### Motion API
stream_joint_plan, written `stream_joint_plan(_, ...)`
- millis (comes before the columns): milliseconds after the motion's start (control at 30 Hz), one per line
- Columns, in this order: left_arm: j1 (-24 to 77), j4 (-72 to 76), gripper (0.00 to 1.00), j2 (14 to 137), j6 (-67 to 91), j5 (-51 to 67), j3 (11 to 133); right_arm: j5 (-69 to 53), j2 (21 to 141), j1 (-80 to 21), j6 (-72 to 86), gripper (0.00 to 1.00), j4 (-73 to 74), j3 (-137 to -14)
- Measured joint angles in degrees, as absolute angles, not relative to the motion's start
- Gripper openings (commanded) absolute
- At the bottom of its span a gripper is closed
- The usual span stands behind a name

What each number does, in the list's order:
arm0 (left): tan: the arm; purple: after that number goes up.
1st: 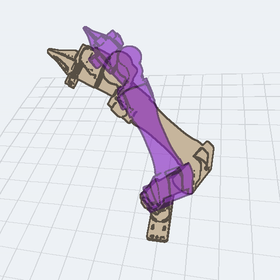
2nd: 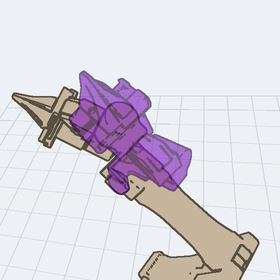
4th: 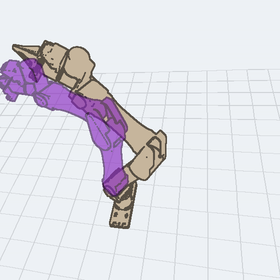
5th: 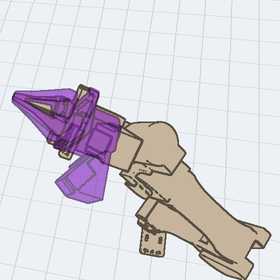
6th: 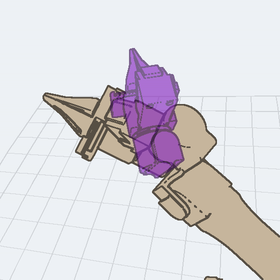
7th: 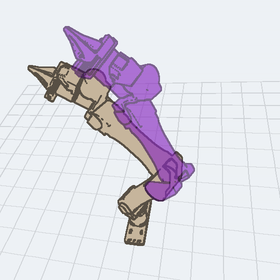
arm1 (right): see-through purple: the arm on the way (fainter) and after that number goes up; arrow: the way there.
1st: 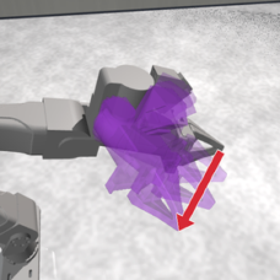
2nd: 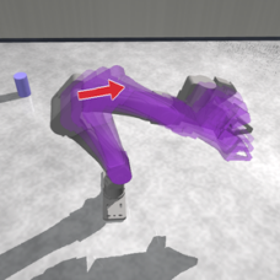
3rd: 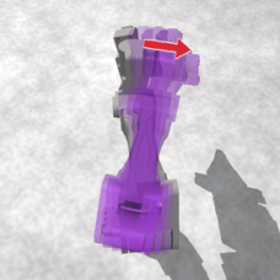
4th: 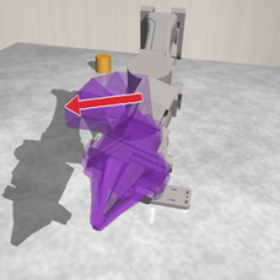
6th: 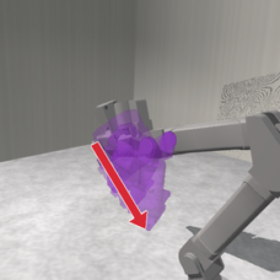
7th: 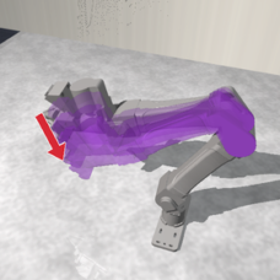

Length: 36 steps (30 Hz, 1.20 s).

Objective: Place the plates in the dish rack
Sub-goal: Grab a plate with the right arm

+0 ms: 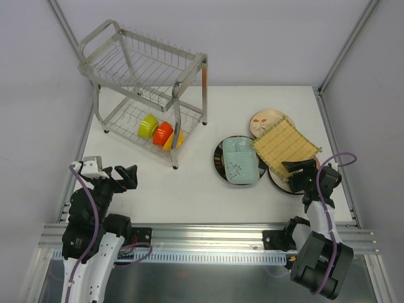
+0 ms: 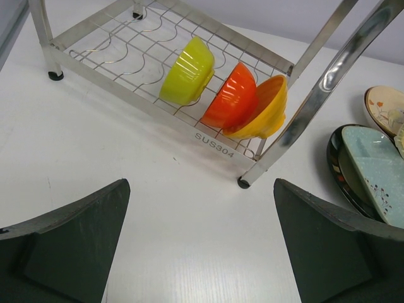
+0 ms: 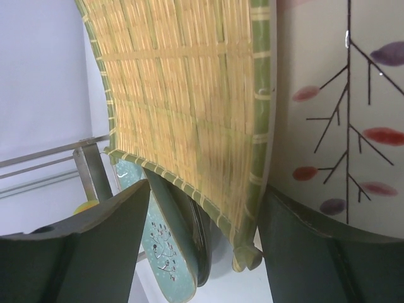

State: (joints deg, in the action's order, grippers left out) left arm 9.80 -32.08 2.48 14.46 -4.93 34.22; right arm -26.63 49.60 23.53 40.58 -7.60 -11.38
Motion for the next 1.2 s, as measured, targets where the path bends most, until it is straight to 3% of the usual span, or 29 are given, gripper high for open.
stream_joint_plan(167,9.80,-32.08,0.99,2.68,14.46,-4.93,34.22,-26.87,50.28,23.53,41.65,0.66,-10.72,-10.15)
stream_joint_plan(367,9.80,-32.08,0.99,3.46,14.41,-4.80,34.22,-25.76,51.90,23.55,42.02,0.41,-13.26,-8.91)
stream_joint_plan(833,9.80,-32.08,0.99,3.53,14.28,-4.45,34.22,-21.98,46.83,23.70,42.61,0.05,-9.52,-8.14)
stream_joint_plan(933,9.80,-32.08,0.99,3.77,14.28,-4.45,34.22,-21.89,46.17,23.70,42.87,0.01,-7.81,-8.88)
stream_joint_plan(1200,9.80,-32.05,0.99,6.81,14.50,-3.05,34.24,-22.52,46.11,23.75,43.05,0.01,-2.04,-17.58)
